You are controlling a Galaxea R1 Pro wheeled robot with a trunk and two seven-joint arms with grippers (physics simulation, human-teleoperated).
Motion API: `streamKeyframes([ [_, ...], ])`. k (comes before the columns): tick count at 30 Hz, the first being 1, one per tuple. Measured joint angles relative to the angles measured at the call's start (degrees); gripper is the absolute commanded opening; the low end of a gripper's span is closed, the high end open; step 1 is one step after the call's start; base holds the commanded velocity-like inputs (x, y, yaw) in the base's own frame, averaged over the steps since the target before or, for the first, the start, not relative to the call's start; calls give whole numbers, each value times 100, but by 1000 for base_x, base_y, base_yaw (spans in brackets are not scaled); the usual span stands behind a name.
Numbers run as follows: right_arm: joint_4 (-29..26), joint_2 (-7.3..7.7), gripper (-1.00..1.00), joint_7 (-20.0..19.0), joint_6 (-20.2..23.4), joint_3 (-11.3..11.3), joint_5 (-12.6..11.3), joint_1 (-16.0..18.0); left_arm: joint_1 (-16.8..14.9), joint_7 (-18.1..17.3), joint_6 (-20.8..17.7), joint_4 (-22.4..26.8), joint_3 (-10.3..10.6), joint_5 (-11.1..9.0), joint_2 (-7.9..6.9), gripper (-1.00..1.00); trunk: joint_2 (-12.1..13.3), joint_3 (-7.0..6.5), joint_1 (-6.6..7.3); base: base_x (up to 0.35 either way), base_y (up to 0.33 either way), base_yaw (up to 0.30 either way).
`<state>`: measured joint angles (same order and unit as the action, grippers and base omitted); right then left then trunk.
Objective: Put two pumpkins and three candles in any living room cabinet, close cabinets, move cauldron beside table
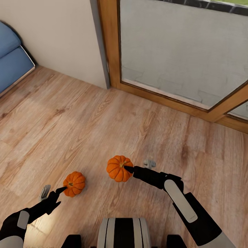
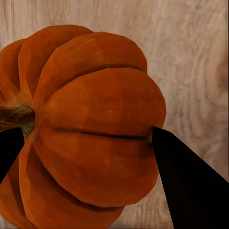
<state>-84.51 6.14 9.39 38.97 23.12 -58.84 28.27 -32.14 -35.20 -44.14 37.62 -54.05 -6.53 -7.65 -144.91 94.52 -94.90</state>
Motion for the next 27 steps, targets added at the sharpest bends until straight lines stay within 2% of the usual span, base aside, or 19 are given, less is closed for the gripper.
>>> streamKeyframes([
  [3, 0, 1, -100, 0, 0, 0, 0, 1, -3, -10, -23, 2, -2, -66, -1, 100, -4, 66, -7, 0, 0, 0],
  [27, -4, 1, -100, 0, 2, -1, -7, 2, 0, -42, 1, 1, 36, -31, 0, 100, -4, 67, -7, 0, 0, 0],
])
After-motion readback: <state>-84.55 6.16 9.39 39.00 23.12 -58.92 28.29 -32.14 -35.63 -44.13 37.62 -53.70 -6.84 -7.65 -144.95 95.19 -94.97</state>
